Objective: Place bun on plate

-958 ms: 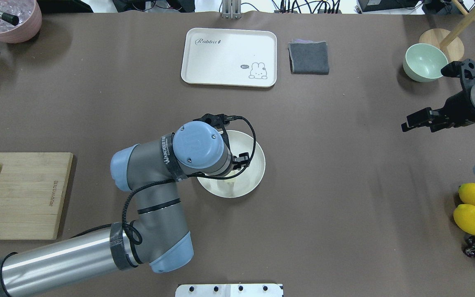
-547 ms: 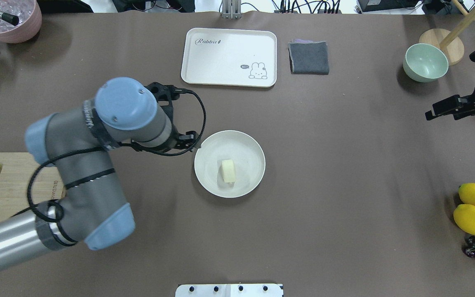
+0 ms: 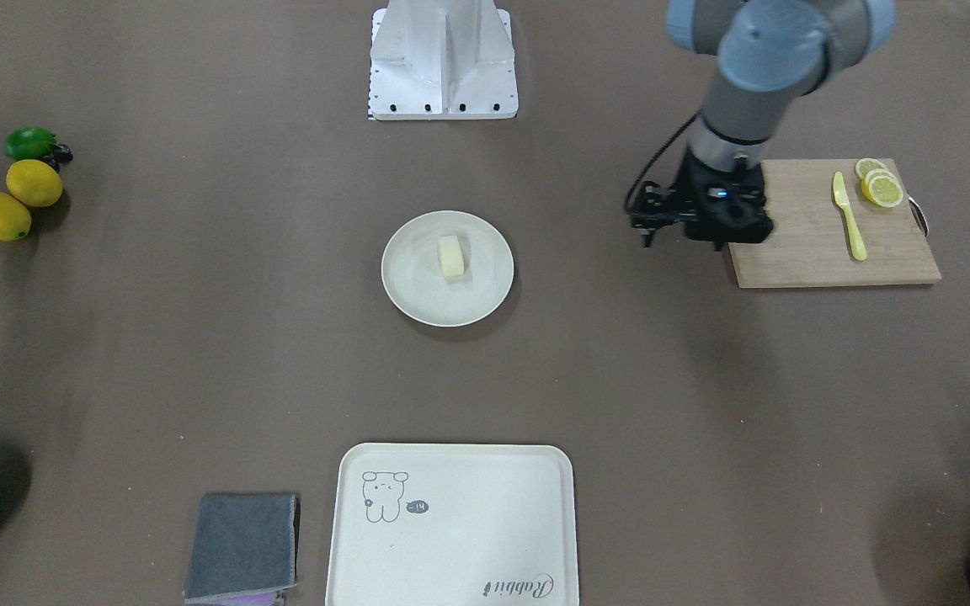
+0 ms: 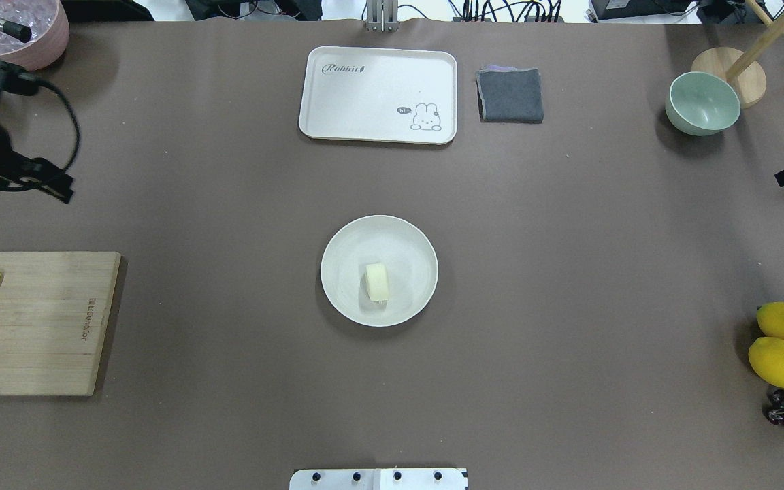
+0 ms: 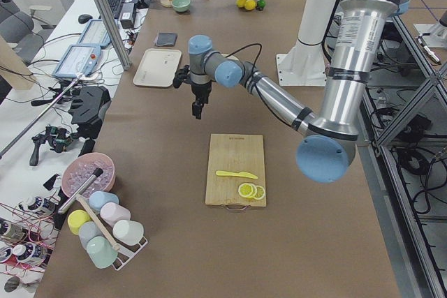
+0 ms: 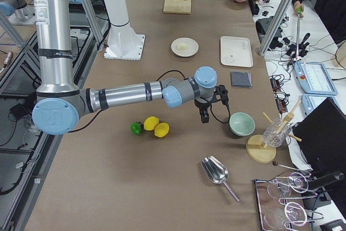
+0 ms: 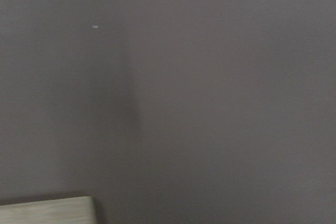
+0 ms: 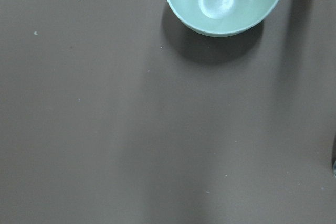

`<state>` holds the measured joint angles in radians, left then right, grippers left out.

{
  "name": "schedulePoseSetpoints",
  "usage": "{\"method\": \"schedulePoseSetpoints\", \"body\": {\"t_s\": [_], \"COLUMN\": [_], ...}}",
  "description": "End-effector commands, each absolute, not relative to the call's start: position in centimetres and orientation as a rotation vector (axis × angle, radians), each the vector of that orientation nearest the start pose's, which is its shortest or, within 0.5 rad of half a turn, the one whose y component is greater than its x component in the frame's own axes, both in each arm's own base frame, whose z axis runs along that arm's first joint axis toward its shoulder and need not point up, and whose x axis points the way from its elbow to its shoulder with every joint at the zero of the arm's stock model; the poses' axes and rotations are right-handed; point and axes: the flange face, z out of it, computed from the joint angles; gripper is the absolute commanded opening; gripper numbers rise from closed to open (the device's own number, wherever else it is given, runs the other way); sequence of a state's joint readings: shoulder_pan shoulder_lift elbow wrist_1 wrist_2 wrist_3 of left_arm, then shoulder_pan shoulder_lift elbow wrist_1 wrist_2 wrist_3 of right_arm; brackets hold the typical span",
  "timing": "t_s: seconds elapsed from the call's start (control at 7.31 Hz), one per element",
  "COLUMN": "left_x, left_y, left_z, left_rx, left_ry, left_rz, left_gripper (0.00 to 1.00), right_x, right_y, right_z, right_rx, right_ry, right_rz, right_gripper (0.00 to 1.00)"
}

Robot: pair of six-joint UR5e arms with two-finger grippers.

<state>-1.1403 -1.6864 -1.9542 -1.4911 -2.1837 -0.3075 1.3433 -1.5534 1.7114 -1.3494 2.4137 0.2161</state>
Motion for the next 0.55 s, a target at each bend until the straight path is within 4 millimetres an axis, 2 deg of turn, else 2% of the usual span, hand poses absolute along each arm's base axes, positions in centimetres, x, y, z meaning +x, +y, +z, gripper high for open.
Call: {"method": "schedulePoseSetpoints", "body": {"t_s": [0.0, 0.14, 0.27, 0.41], "left_x": [-0.8, -4.0, -5.7, -6.4], "left_y": [-49.9, -48.1, -45.3, -45.0], "left_z": [55.2, 59.0, 63.0, 64.2], "left_rx": [0.184, 0.174, 0.115, 0.101], "left_ry": [0.715, 0.713, 0.72, 0.722], "left_rz": [0.363, 0.393, 0.343, 0.324], "left_gripper": [0.98, 0.98, 0.98, 0.98], "right_x": [-2.6, -1.1, -0.1, 1.1], "right_y": [-51.1, -50.4, -50.2, -50.3], "right_z": [57.2, 58.3, 59.2, 60.9], "right_rx": [0.158, 0.156, 0.157, 0.154], "right_ry": [-0.868, -0.87, -0.866, -0.86], "right_rz": [-0.216, -0.221, -0.214, -0.217], "right_gripper": [1.0, 1.0, 1.0, 1.0]}}
